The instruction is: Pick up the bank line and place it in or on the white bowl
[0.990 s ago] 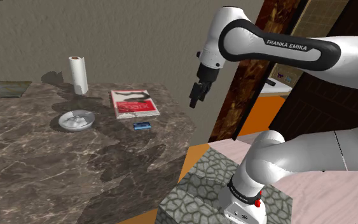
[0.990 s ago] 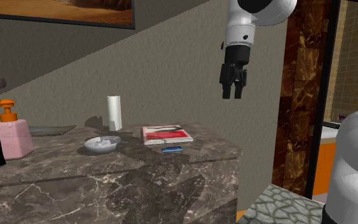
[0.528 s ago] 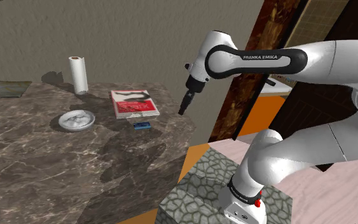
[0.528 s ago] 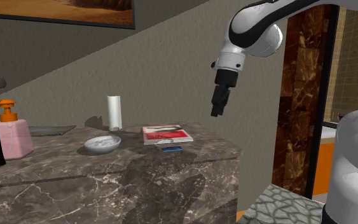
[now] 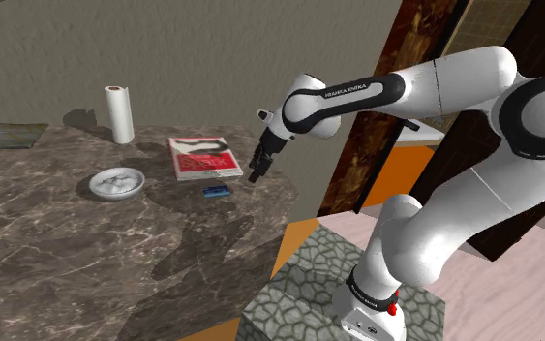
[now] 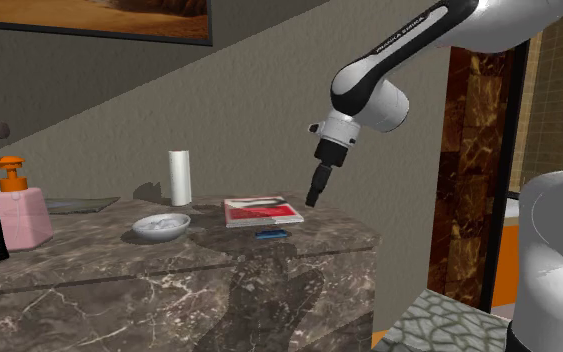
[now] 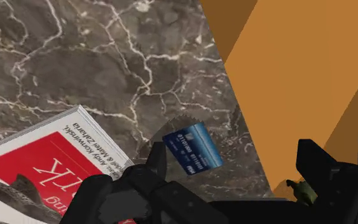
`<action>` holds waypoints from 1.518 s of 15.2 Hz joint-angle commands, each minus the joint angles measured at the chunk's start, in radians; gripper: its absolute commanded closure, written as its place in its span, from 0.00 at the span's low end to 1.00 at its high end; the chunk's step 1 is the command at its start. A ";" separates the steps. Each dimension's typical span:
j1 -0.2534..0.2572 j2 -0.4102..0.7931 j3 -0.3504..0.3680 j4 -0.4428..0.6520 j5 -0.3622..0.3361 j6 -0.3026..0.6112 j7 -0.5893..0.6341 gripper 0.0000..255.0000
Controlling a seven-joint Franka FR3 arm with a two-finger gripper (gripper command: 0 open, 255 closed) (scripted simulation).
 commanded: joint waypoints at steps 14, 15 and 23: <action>0.317 0.473 -0.206 0.251 0.667 0.103 -0.856 0.00; 0.319 0.488 -0.203 0.256 0.686 0.106 -0.868 0.00; 0.321 0.511 -0.196 0.264 0.715 0.112 -0.887 0.00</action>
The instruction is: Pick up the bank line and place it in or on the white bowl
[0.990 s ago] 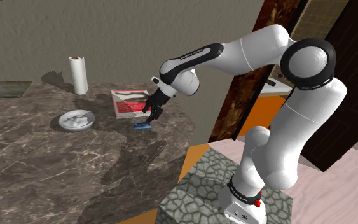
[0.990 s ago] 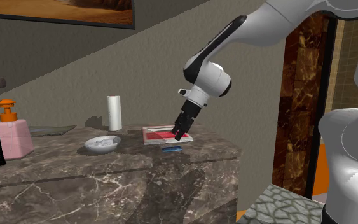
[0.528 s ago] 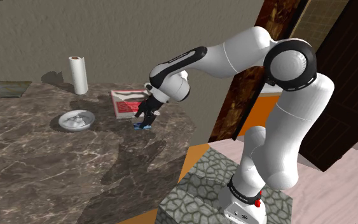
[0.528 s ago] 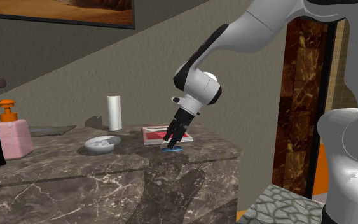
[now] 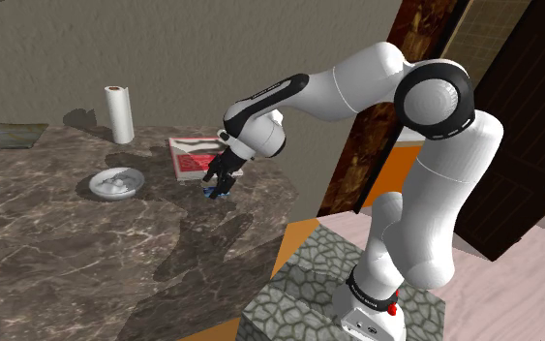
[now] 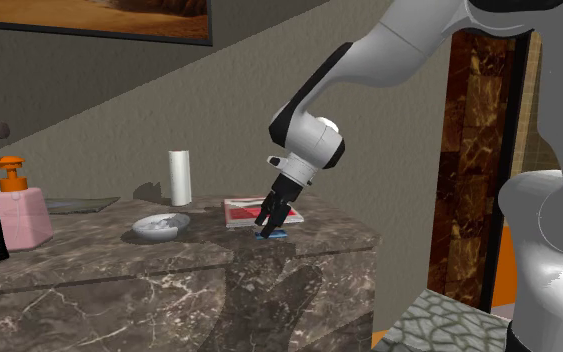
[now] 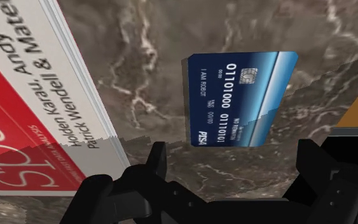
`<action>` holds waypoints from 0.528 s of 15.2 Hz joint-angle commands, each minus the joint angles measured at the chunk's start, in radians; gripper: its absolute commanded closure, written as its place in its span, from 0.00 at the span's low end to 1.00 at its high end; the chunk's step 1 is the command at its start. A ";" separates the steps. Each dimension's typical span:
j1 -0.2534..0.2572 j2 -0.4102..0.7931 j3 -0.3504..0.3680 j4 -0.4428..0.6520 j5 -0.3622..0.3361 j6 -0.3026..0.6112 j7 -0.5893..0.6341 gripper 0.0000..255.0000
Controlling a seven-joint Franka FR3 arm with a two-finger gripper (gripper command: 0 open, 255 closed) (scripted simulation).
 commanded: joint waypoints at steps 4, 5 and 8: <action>0.000 0.000 0.000 0.000 0.000 0.000 0.000 1.00; 0.000 0.000 0.000 0.000 0.000 0.000 0.000 1.00; 0.000 0.000 0.000 0.000 0.000 0.000 0.000 1.00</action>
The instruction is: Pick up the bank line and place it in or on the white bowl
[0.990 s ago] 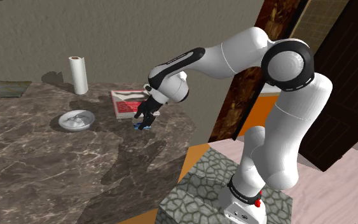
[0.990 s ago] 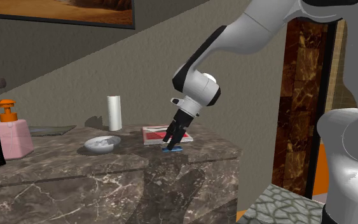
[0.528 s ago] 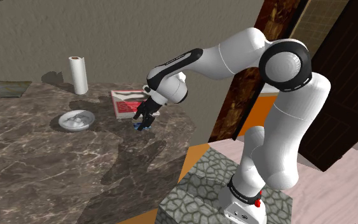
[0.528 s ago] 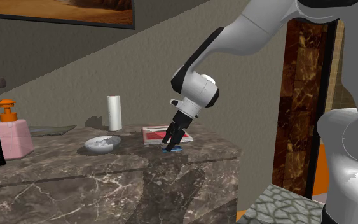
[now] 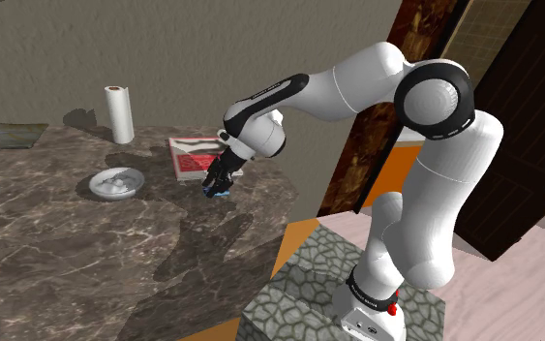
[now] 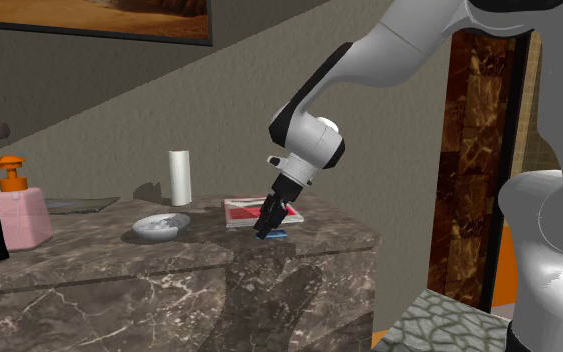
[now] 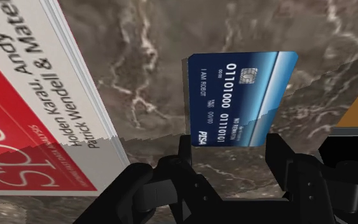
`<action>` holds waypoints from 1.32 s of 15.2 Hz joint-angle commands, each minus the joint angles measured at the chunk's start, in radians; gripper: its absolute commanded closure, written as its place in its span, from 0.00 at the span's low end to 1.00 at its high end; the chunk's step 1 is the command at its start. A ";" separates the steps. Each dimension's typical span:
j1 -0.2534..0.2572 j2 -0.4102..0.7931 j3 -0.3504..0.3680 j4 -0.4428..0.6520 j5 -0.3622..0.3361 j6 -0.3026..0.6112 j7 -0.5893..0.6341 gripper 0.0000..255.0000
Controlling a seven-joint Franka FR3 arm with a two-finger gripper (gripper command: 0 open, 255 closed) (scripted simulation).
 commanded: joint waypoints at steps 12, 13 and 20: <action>0.001 -0.102 -0.009 0.008 -0.167 -0.037 0.156 1.00; 0.000 -0.113 -0.009 0.010 -0.184 -0.043 0.172 1.00; -0.011 -0.179 -0.002 0.034 -0.293 -0.090 0.279 1.00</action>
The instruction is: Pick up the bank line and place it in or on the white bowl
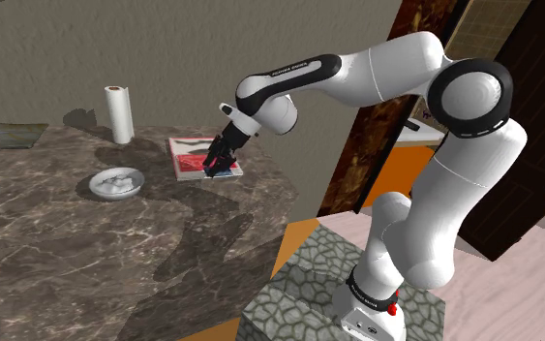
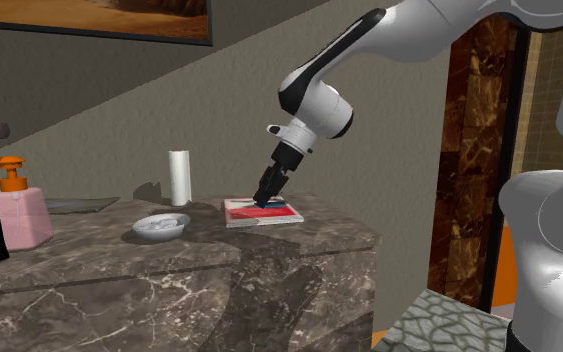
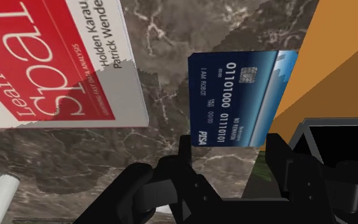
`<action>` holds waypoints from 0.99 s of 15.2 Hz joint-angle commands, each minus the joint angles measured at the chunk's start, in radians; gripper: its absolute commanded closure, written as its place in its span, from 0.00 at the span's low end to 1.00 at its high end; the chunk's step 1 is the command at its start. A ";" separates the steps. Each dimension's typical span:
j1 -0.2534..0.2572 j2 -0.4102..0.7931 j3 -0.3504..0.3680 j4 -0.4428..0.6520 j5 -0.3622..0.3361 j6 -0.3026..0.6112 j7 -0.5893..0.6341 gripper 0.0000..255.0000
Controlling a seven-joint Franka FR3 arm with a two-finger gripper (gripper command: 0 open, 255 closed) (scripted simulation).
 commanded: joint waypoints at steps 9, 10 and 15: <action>0.016 0.035 0.028 0.126 -0.046 -0.058 0.117 1.00; 0.024 0.066 0.034 0.159 -0.033 -0.061 0.125 1.00; 0.049 0.222 0.063 0.338 0.020 -0.084 0.177 1.00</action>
